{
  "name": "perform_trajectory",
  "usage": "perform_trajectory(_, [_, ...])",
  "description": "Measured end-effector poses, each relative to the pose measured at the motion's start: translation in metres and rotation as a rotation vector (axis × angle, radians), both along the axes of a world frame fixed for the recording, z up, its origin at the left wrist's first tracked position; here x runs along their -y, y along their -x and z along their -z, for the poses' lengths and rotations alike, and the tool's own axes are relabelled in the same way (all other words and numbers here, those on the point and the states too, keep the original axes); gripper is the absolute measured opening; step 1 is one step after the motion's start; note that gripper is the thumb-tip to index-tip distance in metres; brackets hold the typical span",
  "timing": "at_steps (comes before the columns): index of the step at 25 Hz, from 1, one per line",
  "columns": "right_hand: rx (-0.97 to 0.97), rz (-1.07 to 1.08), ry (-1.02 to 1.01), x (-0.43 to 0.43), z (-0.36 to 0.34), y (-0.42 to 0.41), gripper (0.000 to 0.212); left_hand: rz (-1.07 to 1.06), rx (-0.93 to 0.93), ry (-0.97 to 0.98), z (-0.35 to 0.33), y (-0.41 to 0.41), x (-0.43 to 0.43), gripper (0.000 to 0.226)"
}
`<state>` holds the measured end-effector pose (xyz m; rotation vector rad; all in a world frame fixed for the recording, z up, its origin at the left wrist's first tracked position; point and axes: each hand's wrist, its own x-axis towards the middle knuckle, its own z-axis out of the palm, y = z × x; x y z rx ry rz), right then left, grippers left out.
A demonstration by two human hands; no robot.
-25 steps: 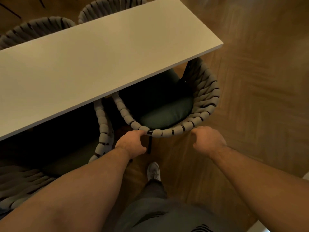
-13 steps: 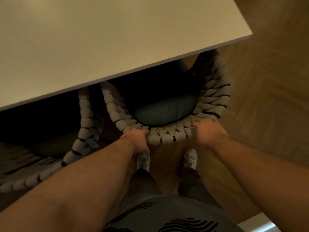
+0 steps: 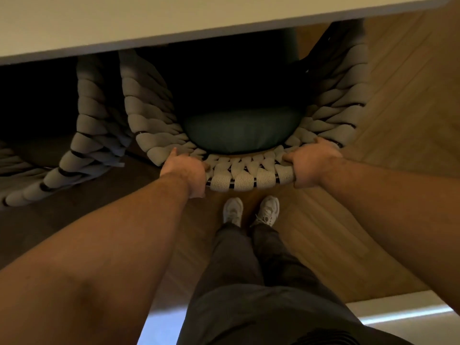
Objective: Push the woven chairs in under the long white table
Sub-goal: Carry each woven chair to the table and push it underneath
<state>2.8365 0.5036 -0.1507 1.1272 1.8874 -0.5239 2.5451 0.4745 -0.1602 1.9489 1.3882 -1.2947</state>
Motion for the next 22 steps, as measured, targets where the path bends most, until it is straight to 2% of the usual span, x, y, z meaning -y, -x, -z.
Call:
perform_trajectory(4, [0.034,-0.012,0.024,-0.004,0.008,0.0,0.05,-0.059,0.078,0.009,-0.005,-0.001,-0.003,0.071])
perform_trajectory(10, [0.023,0.067,-0.029,0.024,0.003,-0.004,0.044,-0.111,0.094,0.019,-0.018,-0.013,0.011,0.069])
perform_trajectory(14, [0.061,0.106,0.051,0.061,0.003,-0.03,0.057,-0.039,0.165,-0.015,-0.022,-0.035,0.034,0.059])
perform_trajectory(18, [0.088,0.13,0.082,0.07,0.001,-0.073,0.071,-0.004,0.205,-0.027,-0.017,-0.076,0.04,0.065])
perform_trajectory(22, [0.066,0.123,0.072,0.054,-0.002,-0.106,0.069,-0.004,0.214,-0.075,-0.013,-0.106,0.027,0.065])
